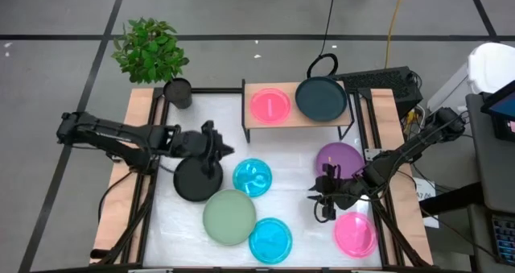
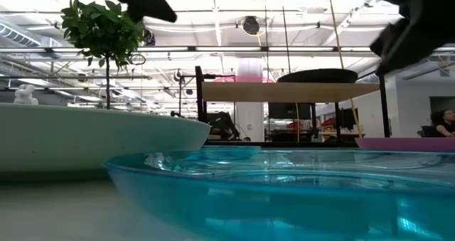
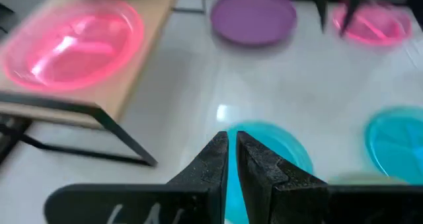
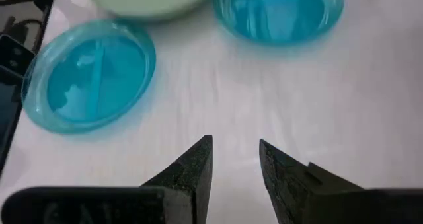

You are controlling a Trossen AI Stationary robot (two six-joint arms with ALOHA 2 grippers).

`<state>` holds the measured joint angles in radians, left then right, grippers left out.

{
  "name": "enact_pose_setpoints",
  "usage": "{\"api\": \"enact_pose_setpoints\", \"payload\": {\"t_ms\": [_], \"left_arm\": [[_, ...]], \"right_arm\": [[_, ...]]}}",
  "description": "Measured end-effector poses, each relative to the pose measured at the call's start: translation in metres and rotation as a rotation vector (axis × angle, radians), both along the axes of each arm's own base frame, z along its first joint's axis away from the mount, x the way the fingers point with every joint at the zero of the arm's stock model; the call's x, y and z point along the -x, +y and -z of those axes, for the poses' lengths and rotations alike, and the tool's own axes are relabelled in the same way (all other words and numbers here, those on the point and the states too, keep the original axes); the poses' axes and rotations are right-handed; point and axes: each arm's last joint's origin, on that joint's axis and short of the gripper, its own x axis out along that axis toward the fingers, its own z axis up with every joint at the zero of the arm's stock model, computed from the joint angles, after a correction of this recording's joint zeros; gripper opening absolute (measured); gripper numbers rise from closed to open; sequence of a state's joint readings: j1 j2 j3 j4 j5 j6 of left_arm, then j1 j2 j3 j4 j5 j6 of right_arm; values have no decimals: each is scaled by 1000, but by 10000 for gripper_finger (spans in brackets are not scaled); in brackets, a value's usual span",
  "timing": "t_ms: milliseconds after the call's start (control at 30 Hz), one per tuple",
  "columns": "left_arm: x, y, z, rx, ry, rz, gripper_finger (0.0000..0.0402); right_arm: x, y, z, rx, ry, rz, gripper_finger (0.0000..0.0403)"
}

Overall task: Place and stack plates onto a shelf
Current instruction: Stack the violet plate on top of the dark green plate on the shelf

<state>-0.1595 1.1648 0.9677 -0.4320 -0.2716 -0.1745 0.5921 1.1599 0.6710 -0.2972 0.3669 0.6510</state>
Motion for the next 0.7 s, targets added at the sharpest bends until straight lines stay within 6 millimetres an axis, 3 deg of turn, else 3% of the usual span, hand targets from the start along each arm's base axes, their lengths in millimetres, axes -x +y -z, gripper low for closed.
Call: {"api": "enact_pose_setpoints", "payload": {"t_ms": [167, 433, 700], "left_arm": [[6, -27, 15, 17, 14, 98, 37], [20, -60, 30, 43, 55, 215, 37], [32, -81, 40, 51, 84, 300, 37]], "right_arm": [[8, -2, 0, -68, 162, 59, 109], [25, -11, 3, -20, 415, 67, 109], [32, -17, 6, 2, 499, 139, 109]]}}
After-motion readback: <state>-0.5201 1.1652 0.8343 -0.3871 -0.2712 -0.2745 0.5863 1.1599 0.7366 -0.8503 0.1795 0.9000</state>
